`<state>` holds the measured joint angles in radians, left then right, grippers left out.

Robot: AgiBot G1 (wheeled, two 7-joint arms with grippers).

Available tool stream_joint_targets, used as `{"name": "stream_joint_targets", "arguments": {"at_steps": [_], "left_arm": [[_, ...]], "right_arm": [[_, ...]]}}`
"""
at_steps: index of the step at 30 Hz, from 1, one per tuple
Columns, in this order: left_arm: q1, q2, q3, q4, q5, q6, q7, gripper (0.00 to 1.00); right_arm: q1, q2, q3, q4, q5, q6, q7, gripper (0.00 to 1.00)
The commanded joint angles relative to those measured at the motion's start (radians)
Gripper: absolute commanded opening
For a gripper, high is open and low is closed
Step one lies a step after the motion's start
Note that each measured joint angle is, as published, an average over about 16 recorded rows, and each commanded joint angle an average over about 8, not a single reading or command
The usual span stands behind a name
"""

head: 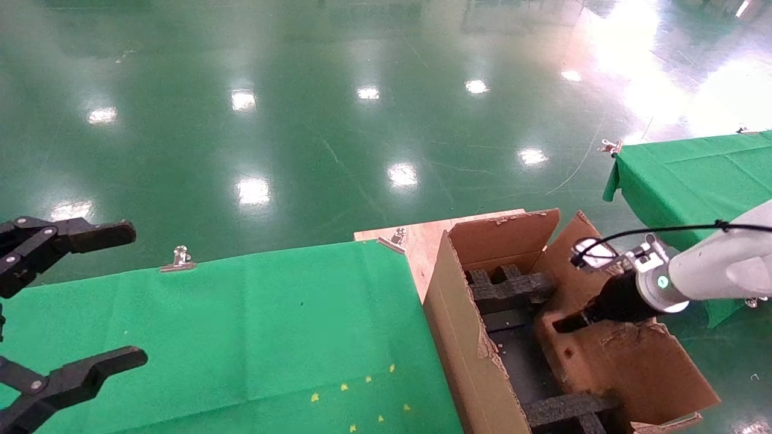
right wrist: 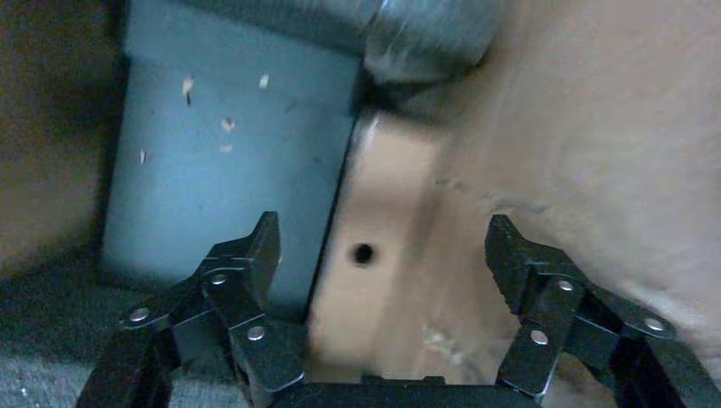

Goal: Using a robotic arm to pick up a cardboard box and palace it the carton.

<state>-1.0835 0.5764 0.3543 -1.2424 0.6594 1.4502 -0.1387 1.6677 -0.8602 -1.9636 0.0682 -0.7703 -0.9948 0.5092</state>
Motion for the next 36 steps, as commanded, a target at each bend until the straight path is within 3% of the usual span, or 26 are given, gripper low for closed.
{"name": "stream_joint_targets", "arguments": {"at_steps": [1, 10, 19, 27, 36], "left_arm": [[0.000, 0.000, 0.000, 0.000, 0.000, 0.000, 0.000, 1.00], [0.000, 0.000, 0.000, 0.000, 0.000, 0.000, 0.000, 1.00], [0.000, 0.000, 0.000, 0.000, 0.000, 0.000, 0.000, 1.00], [0.000, 0.000, 0.000, 0.000, 0.000, 0.000, 0.000, 1.00], [0.000, 0.000, 0.000, 0.000, 0.000, 0.000, 0.000, 1.00]], "right_arm": [[0.016, 0.004, 0.001, 0.002, 0.000, -0.001, -0.005, 1.00], [0.209, 0.038, 0.020, 0.088, 0.015, -0.068, -0.076, 1.00], [0.382, 0.164, 0.099, 0.376, 0.121, -0.218, -0.138, 1.00], [0.405, 0.267, 0.158, 0.607, 0.263, -0.315, -0.081, 1.00], [0.392, 0.282, 0.175, 0.638, 0.295, -0.332, -0.071, 1.00]]}}
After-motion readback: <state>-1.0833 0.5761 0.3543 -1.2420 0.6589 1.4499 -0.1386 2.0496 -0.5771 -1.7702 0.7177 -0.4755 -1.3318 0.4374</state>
